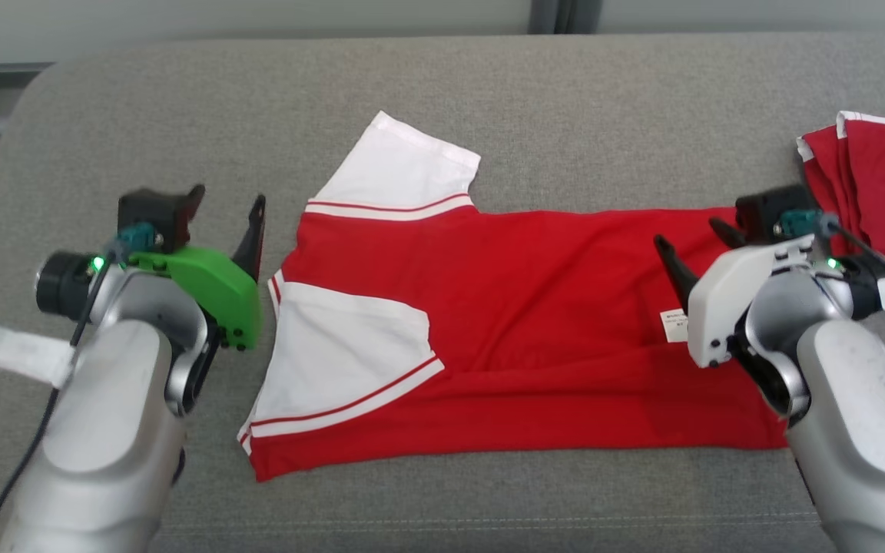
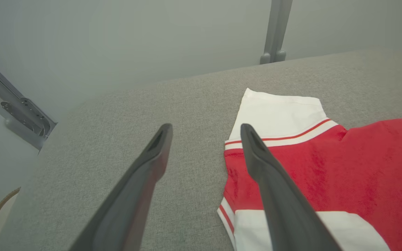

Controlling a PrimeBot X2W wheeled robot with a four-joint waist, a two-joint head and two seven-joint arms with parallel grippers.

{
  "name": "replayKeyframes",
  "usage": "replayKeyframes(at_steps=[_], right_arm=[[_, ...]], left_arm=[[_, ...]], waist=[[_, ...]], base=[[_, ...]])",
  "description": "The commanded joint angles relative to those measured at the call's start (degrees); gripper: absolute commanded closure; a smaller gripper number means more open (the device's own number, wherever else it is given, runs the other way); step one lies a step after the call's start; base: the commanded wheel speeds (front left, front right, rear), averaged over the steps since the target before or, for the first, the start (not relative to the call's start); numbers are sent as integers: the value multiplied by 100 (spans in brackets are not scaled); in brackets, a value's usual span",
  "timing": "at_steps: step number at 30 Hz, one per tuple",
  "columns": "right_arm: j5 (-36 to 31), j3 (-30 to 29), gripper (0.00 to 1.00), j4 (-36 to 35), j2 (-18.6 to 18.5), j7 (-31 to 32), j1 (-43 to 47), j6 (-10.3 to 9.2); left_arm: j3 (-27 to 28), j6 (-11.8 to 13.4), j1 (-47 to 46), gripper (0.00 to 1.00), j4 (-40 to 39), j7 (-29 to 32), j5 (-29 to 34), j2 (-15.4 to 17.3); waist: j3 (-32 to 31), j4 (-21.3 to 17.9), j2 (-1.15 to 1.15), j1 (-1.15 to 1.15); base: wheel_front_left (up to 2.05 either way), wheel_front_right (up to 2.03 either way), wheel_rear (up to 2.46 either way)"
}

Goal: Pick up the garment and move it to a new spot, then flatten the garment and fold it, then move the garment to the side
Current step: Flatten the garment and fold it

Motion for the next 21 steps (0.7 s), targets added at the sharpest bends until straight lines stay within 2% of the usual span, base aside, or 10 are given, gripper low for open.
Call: replayKeyframes(at_steps=[1, 5, 10, 21], right_arm=[[188, 148, 0, -69, -173, 387, -337, -7], [384, 467, 0, -151, -542, 930, -872, -7], [550, 841, 0, -174, -820, 1169, -1377, -8], [723, 1154, 0, -190, -907, 975, -1868, -8]], left_arm=[[-94, -53, -486, 0, 189, 224, 154, 90], [-370, -139, -1234, 0, 614, 597, 390, 125], [-519, -204, -1948, 0, 1153, 895, 494, 155], [-620, -211, -2972, 0, 2109, 1207, 643, 348]], waist=[[522, -299, 0, 0], [822, -549, 0, 0], [1170, -904, 0, 0], [1785, -1510, 0, 0]], base=[[0, 0, 0], [0, 0, 0], [0, 0, 0], [0, 0, 0]])
